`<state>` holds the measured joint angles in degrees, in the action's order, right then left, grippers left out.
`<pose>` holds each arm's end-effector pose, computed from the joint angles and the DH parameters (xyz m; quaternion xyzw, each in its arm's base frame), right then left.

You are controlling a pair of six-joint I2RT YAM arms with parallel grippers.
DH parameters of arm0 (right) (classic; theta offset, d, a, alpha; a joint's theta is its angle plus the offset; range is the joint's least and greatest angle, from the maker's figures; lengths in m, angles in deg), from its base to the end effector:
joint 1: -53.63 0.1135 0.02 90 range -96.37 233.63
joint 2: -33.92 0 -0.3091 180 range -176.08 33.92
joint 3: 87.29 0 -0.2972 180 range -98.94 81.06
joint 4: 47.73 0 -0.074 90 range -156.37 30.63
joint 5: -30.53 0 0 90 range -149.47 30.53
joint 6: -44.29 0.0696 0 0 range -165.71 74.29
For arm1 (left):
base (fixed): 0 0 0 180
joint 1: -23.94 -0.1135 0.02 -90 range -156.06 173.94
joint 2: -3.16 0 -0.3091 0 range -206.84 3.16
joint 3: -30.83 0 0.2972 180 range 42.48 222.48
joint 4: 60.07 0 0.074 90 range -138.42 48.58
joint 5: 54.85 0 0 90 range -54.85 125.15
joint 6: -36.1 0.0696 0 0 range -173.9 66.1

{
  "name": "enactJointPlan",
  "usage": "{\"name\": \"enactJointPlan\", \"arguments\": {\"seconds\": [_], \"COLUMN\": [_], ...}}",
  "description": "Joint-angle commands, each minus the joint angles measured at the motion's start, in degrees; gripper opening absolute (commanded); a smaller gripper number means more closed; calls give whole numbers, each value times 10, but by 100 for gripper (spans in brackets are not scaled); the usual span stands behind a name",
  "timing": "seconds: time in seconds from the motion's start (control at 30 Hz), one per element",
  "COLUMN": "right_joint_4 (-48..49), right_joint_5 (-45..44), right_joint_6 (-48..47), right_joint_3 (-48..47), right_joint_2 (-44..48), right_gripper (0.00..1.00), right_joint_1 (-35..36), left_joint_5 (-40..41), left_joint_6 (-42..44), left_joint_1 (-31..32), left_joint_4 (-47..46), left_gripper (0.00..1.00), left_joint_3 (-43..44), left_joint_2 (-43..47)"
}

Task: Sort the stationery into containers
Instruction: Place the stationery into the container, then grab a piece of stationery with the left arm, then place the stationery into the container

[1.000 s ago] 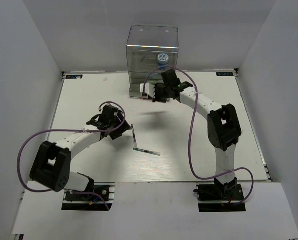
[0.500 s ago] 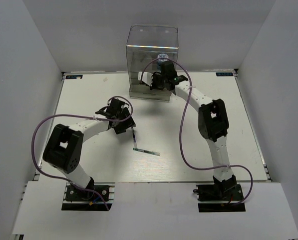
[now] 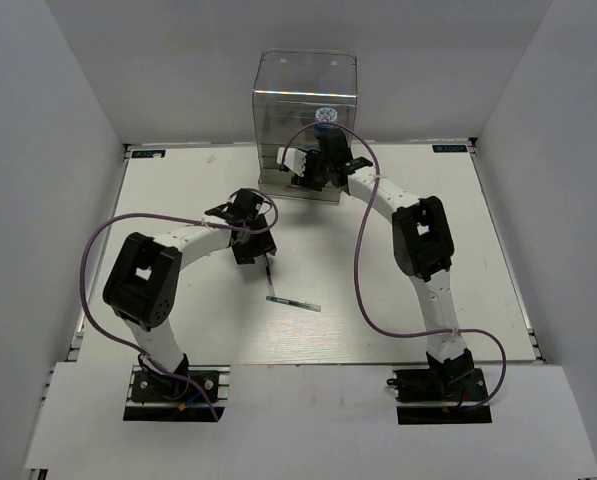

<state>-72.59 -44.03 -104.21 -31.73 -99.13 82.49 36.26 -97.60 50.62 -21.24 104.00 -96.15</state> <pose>0.5538 0.3264 0.2171 -0.6488 0.5873 -0.0056 0.4839 0.3558 -0.1773 0.1575 -0.1465 0.9651 -0.1171 0.1825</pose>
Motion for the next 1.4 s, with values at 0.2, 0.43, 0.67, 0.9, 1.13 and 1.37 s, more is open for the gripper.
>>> {"name": "enactJointPlan", "arguments": {"seconds": [0.2, 0.43, 0.67, 0.9, 1.13, 1.37], "right_joint_4": [96, 281, 248, 277, 312, 302], "right_joint_5": [60, -1, 93, 139, 42, 84], "right_joint_6": [159, 192, 245, 241, 249, 244], "right_joint_3": [202, 423, 485, 586, 697, 767], "right_joint_2": [185, 327, 401, 475, 514, 569], "right_gripper": [58, 90, 81, 21, 0, 0], "right_joint_1": [-22, -27, -50, -59, -69, -72], "left_joint_5": [50, 80, 88, 38, -23, -37], "left_joint_6": [17, 17, 10, -33, -145, -330], "left_joint_1": [33, 52, 58, 41, 16, -6], "left_joint_4": [115, 176, 179, 87, -36, -199], "left_gripper": [52, 37, 13, 9, 0, 0], "left_joint_3": [108, 155, 166, 226, 300, 306], "left_joint_2": [-74, -134, -131, -84, -110, -161]}}
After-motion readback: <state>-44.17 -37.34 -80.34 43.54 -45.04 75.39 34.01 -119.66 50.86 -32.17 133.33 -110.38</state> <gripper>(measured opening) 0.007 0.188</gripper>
